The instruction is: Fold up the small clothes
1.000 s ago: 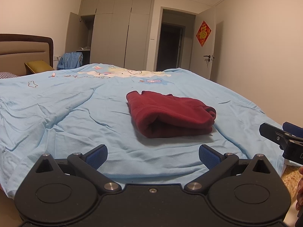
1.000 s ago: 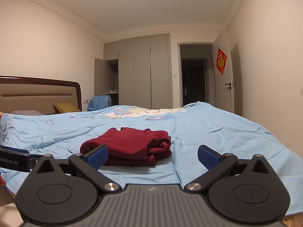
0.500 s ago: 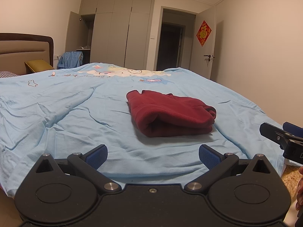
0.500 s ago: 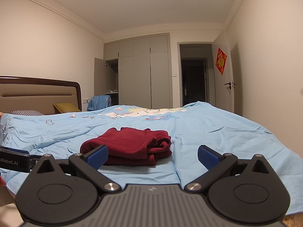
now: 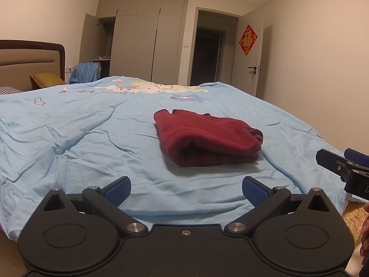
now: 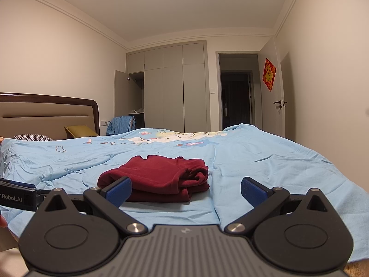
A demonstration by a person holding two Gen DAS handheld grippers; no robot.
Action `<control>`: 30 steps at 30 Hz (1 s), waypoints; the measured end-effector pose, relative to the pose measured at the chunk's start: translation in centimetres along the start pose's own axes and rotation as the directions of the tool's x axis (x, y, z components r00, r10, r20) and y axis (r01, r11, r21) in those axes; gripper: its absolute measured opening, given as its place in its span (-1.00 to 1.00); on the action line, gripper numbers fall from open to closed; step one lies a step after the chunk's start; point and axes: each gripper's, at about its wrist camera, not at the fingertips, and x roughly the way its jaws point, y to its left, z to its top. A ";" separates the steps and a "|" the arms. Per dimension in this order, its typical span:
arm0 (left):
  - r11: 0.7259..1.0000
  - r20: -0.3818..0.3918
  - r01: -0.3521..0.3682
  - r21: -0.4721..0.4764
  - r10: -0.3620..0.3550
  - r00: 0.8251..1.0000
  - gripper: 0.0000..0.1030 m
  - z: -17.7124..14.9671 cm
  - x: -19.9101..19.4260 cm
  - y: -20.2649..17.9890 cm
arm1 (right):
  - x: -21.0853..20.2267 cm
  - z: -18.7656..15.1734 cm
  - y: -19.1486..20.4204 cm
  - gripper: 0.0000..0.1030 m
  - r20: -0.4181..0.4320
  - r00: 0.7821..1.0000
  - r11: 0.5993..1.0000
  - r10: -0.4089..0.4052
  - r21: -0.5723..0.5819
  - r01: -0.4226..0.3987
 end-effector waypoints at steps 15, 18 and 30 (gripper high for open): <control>1.000 -0.005 0.005 -0.004 -0.005 1.000 0.99 -0.2 0.2 0.0 | 0.0 0.1 0.0 1.00 -0.001 1.000 1.000 0.000 0.000 0.000; 1.000 -0.009 0.012 -0.009 -0.012 1.000 0.99 -0.3 0.2 0.0 | 0.0 0.0 -0.1 1.00 -0.003 1.000 1.000 0.002 0.000 -0.002; 0.998 -0.026 -0.033 -0.058 0.031 0.999 0.99 -0.1 0.0 0.3 | 0.0 0.0 -0.1 1.00 -0.003 1.000 1.000 0.001 -0.001 -0.001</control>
